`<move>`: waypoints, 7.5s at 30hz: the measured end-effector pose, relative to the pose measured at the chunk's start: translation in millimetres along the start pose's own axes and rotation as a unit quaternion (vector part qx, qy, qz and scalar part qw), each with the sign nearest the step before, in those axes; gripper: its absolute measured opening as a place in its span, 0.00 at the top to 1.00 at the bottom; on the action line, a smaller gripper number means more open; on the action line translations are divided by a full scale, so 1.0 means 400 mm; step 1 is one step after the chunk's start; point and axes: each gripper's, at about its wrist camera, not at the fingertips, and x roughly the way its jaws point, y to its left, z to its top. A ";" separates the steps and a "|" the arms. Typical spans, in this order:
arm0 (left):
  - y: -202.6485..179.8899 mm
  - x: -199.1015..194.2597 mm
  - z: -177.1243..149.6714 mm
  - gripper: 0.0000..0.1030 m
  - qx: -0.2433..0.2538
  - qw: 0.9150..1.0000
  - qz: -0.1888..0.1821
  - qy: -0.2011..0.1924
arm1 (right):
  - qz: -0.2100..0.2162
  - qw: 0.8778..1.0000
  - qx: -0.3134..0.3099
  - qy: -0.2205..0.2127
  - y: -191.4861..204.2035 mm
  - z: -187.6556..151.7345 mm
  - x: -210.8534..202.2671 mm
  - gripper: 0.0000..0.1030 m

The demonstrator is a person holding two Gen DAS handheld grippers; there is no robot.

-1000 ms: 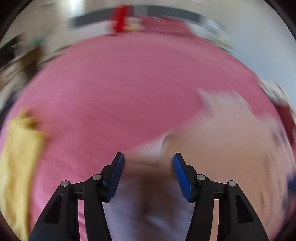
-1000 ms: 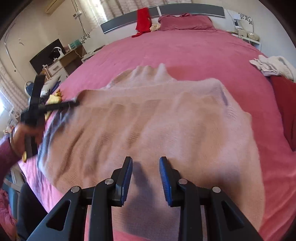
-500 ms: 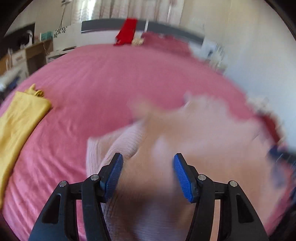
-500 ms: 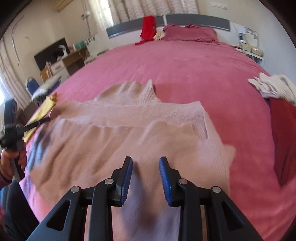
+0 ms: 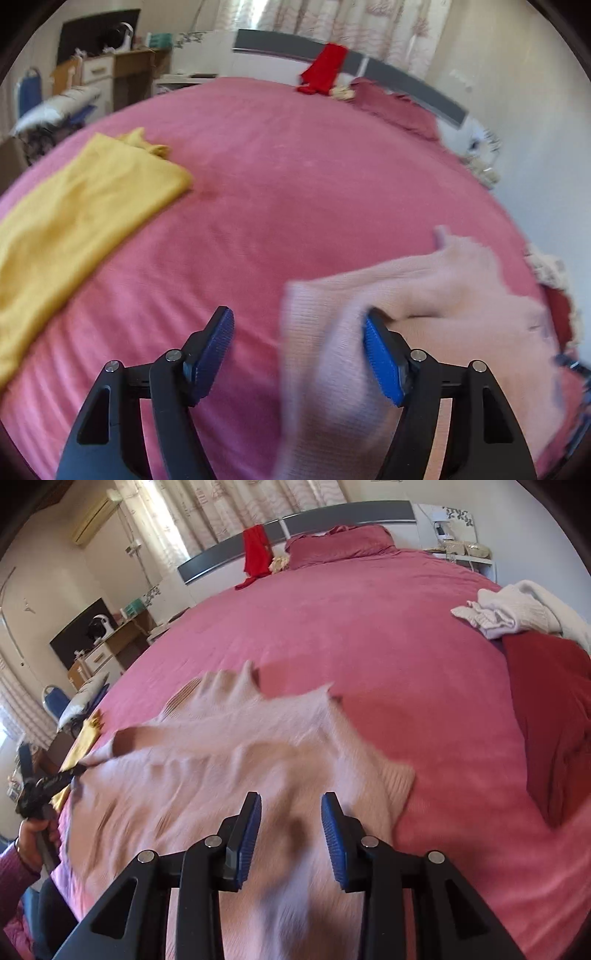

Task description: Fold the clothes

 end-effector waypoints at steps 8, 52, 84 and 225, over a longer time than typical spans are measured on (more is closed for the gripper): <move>-0.088 0.104 0.078 0.31 0.096 0.992 0.075 0.035 | -0.023 0.998 -0.051 0.031 0.067 -0.046 0.022 0.67; 0.046 0.132 0.075 0.23 0.061 0.978 -0.085 0.179 | 0.098 0.987 0.087 0.093 -0.133 0.160 0.112 0.64; -0.071 -0.071 0.142 0.77 0.133 0.982 -0.109 0.078 | 0.312 0.944 0.091 0.046 0.070 0.144 -0.042 0.97; 0.096 -0.253 -0.252 0.23 0.028 0.988 -0.079 0.133 | 0.127 0.972 0.184 0.070 -0.152 -0.245 -0.160 0.66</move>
